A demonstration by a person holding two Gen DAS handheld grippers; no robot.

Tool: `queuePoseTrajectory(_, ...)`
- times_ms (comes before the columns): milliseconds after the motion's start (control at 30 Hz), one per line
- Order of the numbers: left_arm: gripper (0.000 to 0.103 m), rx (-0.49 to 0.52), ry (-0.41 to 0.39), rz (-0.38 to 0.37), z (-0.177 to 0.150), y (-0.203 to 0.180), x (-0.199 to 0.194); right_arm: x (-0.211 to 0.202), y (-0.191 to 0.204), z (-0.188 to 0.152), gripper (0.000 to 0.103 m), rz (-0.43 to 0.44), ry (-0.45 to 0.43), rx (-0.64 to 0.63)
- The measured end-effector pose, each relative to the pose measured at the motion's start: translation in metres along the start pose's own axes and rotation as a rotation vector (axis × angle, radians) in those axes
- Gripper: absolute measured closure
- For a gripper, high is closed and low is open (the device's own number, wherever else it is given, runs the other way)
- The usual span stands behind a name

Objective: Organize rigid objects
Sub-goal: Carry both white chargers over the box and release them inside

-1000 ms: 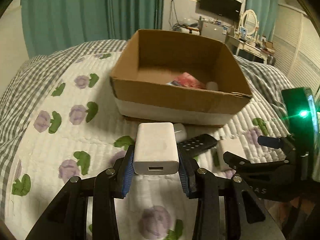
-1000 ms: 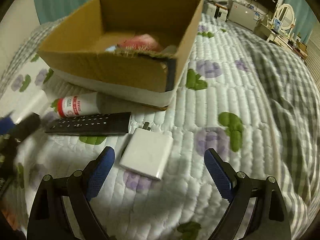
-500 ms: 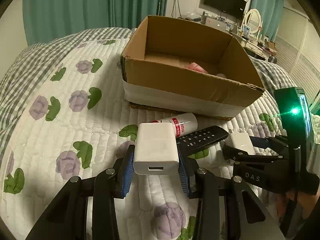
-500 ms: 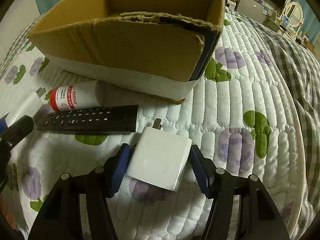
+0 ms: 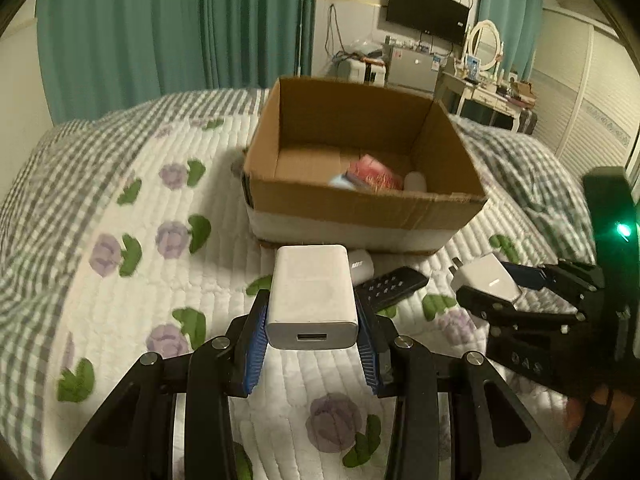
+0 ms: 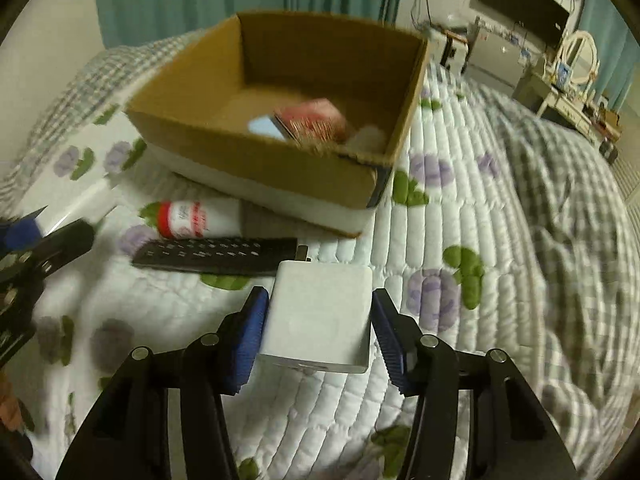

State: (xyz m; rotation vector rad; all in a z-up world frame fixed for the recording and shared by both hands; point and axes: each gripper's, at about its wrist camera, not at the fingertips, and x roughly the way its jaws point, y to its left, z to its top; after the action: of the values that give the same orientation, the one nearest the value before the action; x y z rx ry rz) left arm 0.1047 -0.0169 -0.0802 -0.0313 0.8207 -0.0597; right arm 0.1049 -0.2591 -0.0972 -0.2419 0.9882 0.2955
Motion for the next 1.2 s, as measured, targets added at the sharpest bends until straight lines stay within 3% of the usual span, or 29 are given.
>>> queuePoseTrajectory(200, 0.063, 0.036, -0.073, -0.019, 0.033, -0.006, -0.022, -0.068, 0.006, 0.022, 0.051, 0.015, -0.151, -0.017)
queuePoseTrajectory(333, 0.063, 0.071, -0.113, -0.018, 0.065, -0.009, -0.022, -0.108, 0.002, 0.061, 0.051, 0.027, -0.261, -0.019)
queuePoseTrajectory(433, 0.063, 0.099, -0.139, 0.012, 0.089, -0.011, -0.010, -0.113, -0.002, 0.090, 0.051, 0.022, -0.307, -0.013)
queuePoseTrajectory(667, 0.063, 0.168, -0.084, 0.021, 0.125, -0.016, 0.059, -0.067, -0.024, 0.143, 0.051, 0.017, -0.297, 0.018)
queuePoseTrajectory(833, 0.063, 0.205, -0.042, -0.001, 0.125, -0.021, 0.103, -0.020, -0.036, 0.147, 0.051, 0.048, -0.256, 0.041)
queuePoseTrajectory(1000, 0.059, 0.196, -0.043, 0.006, 0.126, -0.020, 0.117, 0.011, -0.040, 0.147, 0.052, 0.076, -0.236, 0.047)
queuePoseTrajectory(1200, 0.051, 0.156, -0.097, -0.005, 0.140, -0.008, 0.107, 0.040, -0.043, 0.165, 0.052, 0.067, -0.213, 0.054)
